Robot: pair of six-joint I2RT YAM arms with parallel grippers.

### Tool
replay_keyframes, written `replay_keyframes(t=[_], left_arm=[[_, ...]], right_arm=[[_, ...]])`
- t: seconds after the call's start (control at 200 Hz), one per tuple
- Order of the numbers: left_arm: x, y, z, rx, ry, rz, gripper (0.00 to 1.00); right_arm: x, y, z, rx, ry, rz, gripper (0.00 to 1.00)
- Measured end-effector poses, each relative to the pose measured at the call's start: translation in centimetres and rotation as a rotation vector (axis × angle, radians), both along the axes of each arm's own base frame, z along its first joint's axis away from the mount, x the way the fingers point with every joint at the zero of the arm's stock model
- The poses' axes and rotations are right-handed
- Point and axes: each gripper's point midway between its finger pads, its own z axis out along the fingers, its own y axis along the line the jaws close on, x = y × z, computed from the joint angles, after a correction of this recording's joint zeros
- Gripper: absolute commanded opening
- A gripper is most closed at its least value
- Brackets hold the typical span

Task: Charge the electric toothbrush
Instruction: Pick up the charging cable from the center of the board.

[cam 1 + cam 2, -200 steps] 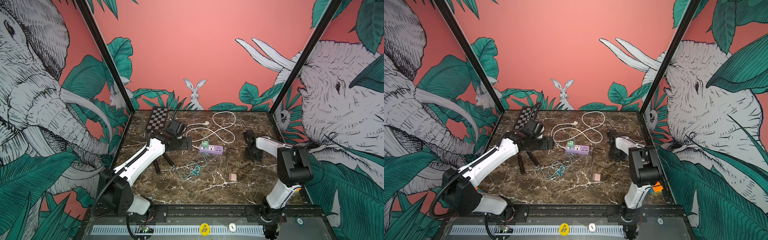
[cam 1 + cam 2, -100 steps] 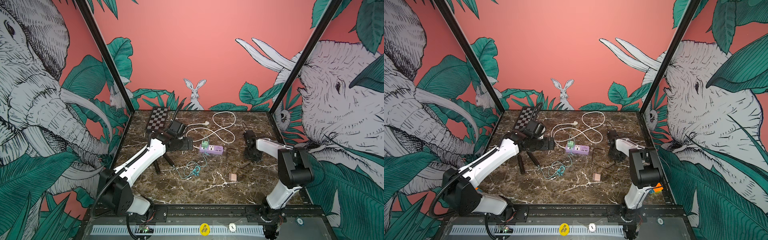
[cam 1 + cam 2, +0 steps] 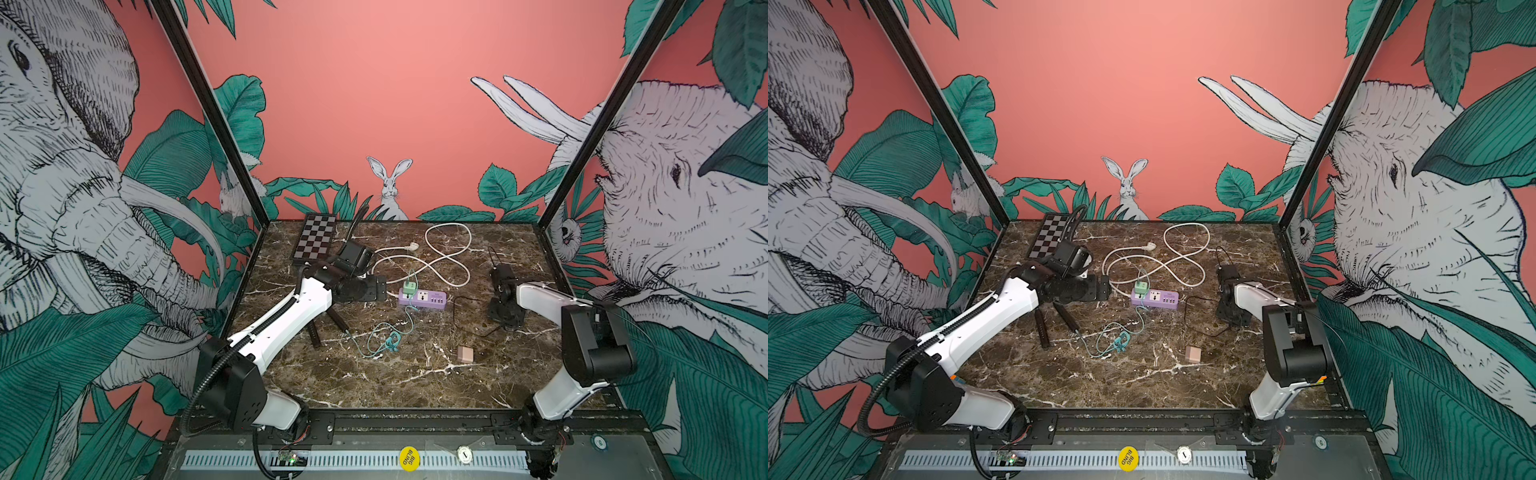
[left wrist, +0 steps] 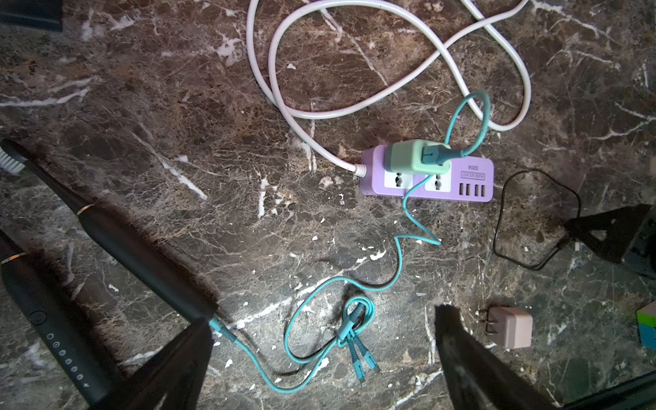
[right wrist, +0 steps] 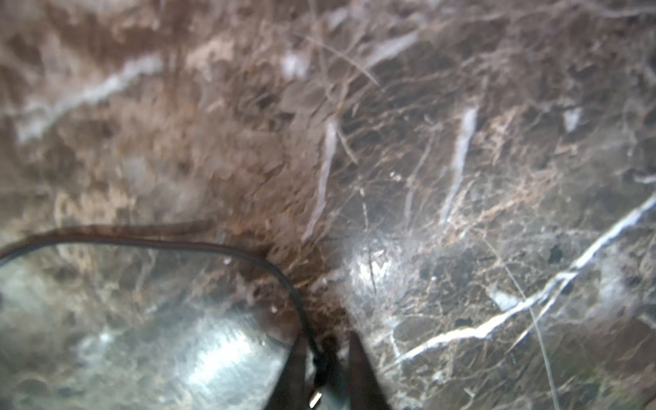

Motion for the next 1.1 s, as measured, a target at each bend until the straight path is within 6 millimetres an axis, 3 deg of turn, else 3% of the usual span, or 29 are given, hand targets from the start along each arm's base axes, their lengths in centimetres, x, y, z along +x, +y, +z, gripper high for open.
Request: replay_keyframes(t=[0.06,0.17,0.45,0.635,0.82,1.1], left_arm=[[0.0,0.0,0.0,0.000,0.000,0.000,0.99],[0.0,0.0,0.0,0.000,0.000,-0.001,0.99],[0.0,0.0,0.0,0.000,-0.001,-0.004,0.99],[0.0,-0.5,0.1,-0.023,-0.009,-0.021,0.99],[-0.5,-1.5,0.7,-0.070,-0.044,-0.078,0.99],[-2.4,-5.3,4.2,-0.144,-0.186,-0.245,0.99]], right_arm=[[-0.2,0.1,0.0,0.010,0.004,-0.004,0.21],[-0.7,0.6,0.0,0.035,0.010,-0.008,0.20],[-1.5,1.3,0.0,0.048,0.026,-0.001,0.04],[-2.1,1.4,0.3,0.058,0.041,-0.006,0.00],[-2.8,1.5,2.8,0.076,0.002,-0.007,0.00],[-2.8,2.9,6.5,0.163,-0.091,-0.005,0.00]])
